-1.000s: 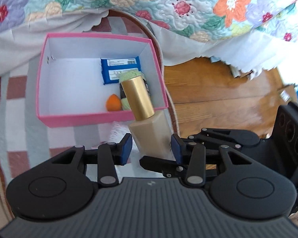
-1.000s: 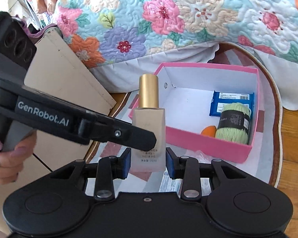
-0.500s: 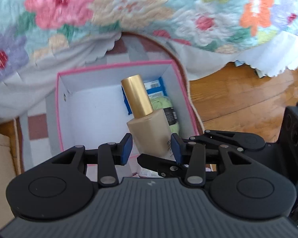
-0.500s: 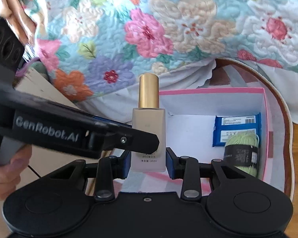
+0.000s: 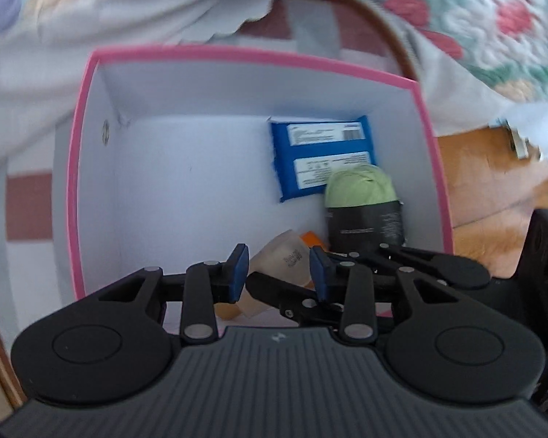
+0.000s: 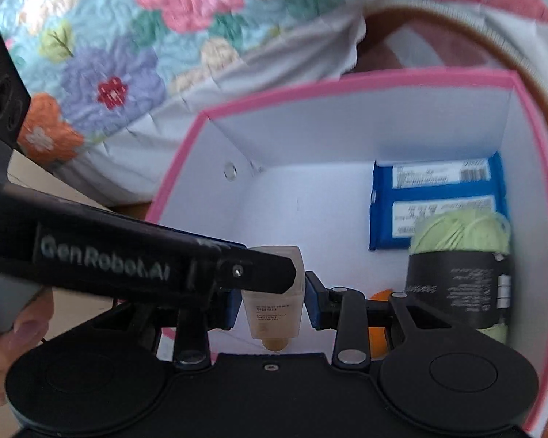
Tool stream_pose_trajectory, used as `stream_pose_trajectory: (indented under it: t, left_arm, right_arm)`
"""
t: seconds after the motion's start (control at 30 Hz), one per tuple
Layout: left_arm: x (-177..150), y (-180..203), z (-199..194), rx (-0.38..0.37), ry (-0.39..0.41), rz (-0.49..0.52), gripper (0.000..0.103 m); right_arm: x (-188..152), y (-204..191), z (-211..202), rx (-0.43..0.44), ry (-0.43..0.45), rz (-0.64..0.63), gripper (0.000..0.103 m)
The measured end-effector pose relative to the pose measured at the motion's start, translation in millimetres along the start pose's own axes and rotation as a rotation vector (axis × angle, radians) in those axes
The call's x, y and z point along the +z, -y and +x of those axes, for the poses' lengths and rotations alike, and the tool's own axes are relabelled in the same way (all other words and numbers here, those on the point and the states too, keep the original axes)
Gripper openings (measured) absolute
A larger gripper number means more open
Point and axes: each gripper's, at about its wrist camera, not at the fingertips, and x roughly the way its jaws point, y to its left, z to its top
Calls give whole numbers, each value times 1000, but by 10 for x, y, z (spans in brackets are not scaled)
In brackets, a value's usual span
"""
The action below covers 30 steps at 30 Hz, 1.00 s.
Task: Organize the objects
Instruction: 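Lift the bottle with the left gripper and carry it into the box, then open the left gripper to release the bottle inside the box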
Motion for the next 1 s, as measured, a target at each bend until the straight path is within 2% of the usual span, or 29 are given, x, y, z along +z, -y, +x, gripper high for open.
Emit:
stream_pose_trajectory:
  t: [0.1,0.27,0.47,0.63,0.8,1.0]
  left_arm:
    - [-5,-111,-9,-47,15,-29,35]
    - [-28,-244,18,-87,52,-70,35]
    - [127,-339,186,-128,77,-108,35]
    - [120,-428,373,-172,114,-178,35]
    - [106,-478,494,-159,102,-200,35]
    - [98,-503,512,-141,108,-196,36]
  right_arm:
    - [28,37,21,13,-10,25,40]
    - [100,-26,74,-20,-32,11,40]
    - [253,128,203,-57,-53,78,41]
    - [356,181,341,-128,-97,37,40]
    - [331,103,488,-216,-122,-49,40]
    - [315,66,510,-273,-119,-64,41]
